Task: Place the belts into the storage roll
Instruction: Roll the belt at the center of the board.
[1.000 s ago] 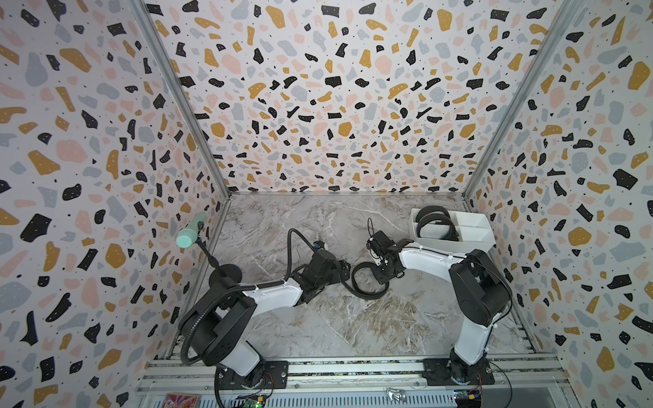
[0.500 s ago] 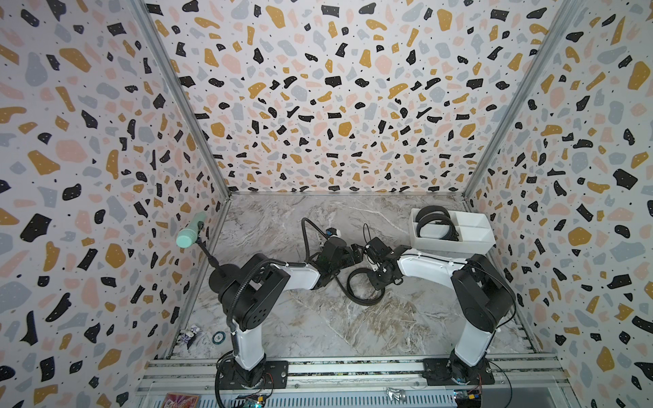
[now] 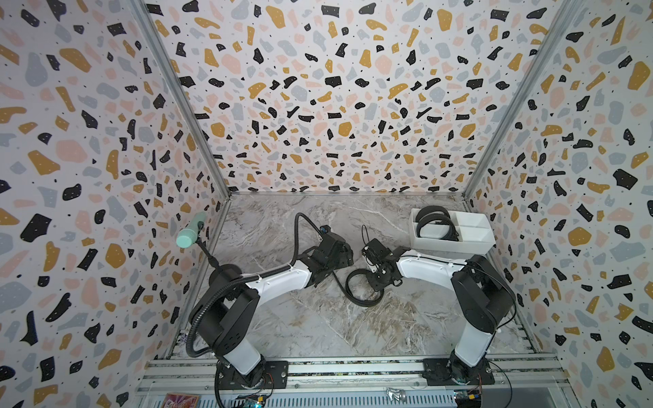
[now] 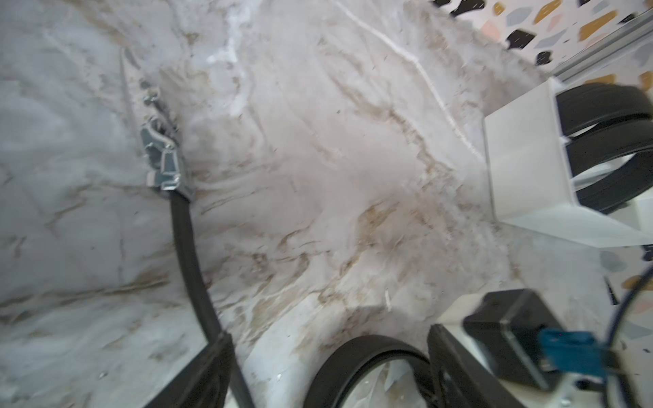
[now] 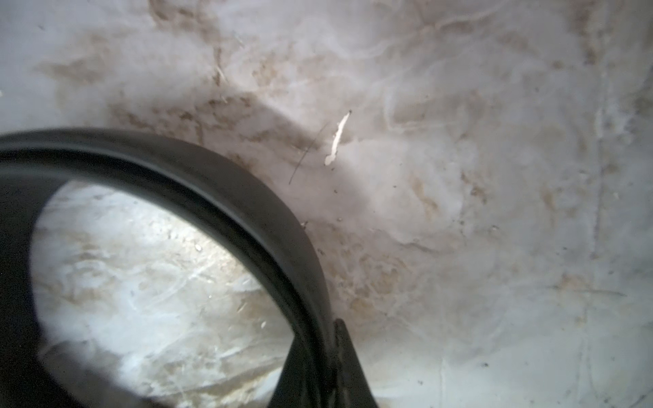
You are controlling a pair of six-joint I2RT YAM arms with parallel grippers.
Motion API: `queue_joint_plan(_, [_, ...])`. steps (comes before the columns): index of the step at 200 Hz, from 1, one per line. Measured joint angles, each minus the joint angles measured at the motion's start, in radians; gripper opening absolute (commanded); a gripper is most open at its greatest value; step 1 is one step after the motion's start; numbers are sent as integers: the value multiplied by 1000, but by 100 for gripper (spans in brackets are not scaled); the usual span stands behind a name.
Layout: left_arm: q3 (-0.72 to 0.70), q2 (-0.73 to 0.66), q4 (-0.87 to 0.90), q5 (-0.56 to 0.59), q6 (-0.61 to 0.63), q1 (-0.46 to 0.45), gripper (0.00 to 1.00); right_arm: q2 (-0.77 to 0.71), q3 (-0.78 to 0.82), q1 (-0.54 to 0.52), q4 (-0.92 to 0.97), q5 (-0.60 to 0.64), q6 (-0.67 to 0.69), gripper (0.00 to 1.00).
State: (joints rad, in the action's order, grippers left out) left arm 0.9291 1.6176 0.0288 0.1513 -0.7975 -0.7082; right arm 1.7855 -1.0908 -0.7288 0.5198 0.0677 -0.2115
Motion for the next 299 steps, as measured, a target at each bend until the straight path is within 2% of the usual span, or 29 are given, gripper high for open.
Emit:
queue_joint_plan(22, [-44, 25, 19, -2, -13, 0, 80, -3, 4, -1, -5, -3, -1, 0])
queue_joint_plan(59, [-38, 114, -2, -10, -31, 0, 80, -15, 19, -23, -6, -29, -5, 0])
queue_joint_plan(150, [203, 328, -77, -113, -32, 1, 76, -23, 31, -29, -22, -27, -54, 0])
queue_joint_plan(192, [191, 314, -72, -121, -1, 0, 81, -23, 31, -30, -23, -27, -53, 0])
queue_joint_plan(229, [146, 233, -13, -101, 30, 6, 88, -23, 31, -33, -23, -26, -37, 0])
queue_joint_plan(278, [138, 83, 83, -18, 92, 14, 88, -23, 32, -33, -23, -26, -29, 0])
queue_joint_plan(299, [88, 27, 108, 1, 107, 17, 84, -23, 32, -33, -24, -26, -29, 0])
